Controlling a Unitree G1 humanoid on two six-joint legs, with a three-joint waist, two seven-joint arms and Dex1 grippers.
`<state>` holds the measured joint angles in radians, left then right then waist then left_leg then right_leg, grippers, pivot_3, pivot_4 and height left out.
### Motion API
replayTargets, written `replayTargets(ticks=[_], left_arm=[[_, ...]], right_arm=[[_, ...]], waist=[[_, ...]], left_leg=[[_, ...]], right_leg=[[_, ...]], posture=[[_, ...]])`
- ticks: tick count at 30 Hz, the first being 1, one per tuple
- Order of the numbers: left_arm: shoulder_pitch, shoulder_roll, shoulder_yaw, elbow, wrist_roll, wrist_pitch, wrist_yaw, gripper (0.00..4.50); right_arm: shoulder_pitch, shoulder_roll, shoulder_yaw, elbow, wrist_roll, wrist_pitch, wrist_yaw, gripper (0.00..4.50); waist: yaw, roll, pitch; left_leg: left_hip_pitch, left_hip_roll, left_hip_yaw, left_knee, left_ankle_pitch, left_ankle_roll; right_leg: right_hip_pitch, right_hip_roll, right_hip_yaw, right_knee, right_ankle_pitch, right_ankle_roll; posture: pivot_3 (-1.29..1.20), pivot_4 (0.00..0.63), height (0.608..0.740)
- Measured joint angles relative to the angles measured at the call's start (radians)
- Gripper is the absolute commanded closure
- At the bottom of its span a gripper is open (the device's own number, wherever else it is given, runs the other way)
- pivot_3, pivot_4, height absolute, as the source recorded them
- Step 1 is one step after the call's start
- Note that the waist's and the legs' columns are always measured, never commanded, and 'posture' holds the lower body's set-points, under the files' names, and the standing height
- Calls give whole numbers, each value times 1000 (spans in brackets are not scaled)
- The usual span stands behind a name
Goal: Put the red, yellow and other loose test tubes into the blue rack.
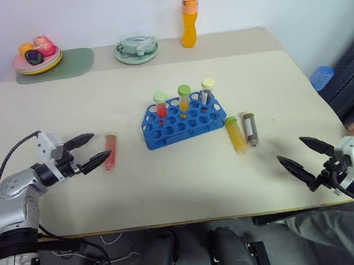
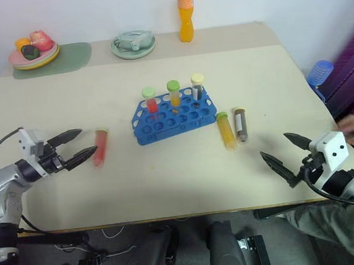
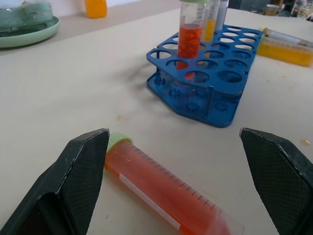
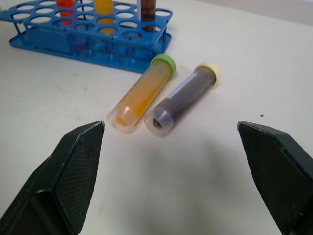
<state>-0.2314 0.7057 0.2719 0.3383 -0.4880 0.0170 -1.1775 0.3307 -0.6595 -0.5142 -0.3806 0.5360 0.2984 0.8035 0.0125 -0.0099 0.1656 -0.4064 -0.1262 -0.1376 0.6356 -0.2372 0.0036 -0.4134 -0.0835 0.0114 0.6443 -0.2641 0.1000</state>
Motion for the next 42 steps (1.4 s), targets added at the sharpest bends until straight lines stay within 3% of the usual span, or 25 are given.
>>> replayTargets(ticks=[12, 16, 19, 22, 26, 32, 36, 42], left_arm=[[-19, -13, -2, -2, -5, 40, -13, 124], [-49, -25, -18, -15, -14, 40, -57, 124], [-61, -42, -55, -35, -2, 11, -88, 124], [-66, -64, -103, -59, 9, -2, -111, 124], [-89, -70, -143, -101, 9, 2, -147, 124], [-149, -57, -185, -144, -19, 72, -244, 124], [-169, -49, -204, -164, -51, 134, -301, 124], [-168, -38, -220, -196, -74, 196, -358, 124]], right_arm=[[-64, 14, 35, 32, -32, -52, 5, 0], [-110, 16, 58, 32, -64, -26, -64, 0], [-176, 4, 94, 13, -97, 111, -178, 0], [-341, -43, 132, 3, -80, 350, -290, 0], [-594, -95, 156, 57, 10, 668, -347, 0], [-928, -76, 270, 273, 37, 1026, -397, 0], [-1024, -67, 334, 338, 33, 1128, -402, 0], [-1052, -67, 456, 442, -19, 1128, -384, 0]], waist=[[1, 0, 0], [1, 0, 0], [-1, 1, 0], [-4, 1, 0], [-1, 1, 0], [-2, 1, 1], [-3, 1, 1], [-5, 1, 1]], left_leg=[[0, 0, 0, -1, 0, 0], [0, 0, 0, -1, 0, 0], [0, 0, 1, -2, 0, -1], [-2, 1, 4, -2, 1, -1], [-2, 2, 5, -4, 1, -1], [-4, 2, 6, -4, 2, -1], [-5, 2, 6, -5, 2, -1], [-5, 1, 7, -4, 2, -1]], right_leg=[[0, 0, 0, -1, 1, 2], [0, 0, 0, -1, 1, 2], [-1, 0, 1, -1, 1, 1], [-6, 0, 4, 2, 2, 0], [-8, 1, 4, 2, 2, 0], [-11, 0, 4, 1, 3, 0], [-11, 0, 4, 1, 3, 0], [-11, 1, 5, 2, 3, 0]], posture=[[0, 150, 740], [0, 150, 740], [0, 150, 740], [0, 150, 740], [0, 150, 740], [0, 150, 740], [0, 150, 740], [0, 150, 740]])
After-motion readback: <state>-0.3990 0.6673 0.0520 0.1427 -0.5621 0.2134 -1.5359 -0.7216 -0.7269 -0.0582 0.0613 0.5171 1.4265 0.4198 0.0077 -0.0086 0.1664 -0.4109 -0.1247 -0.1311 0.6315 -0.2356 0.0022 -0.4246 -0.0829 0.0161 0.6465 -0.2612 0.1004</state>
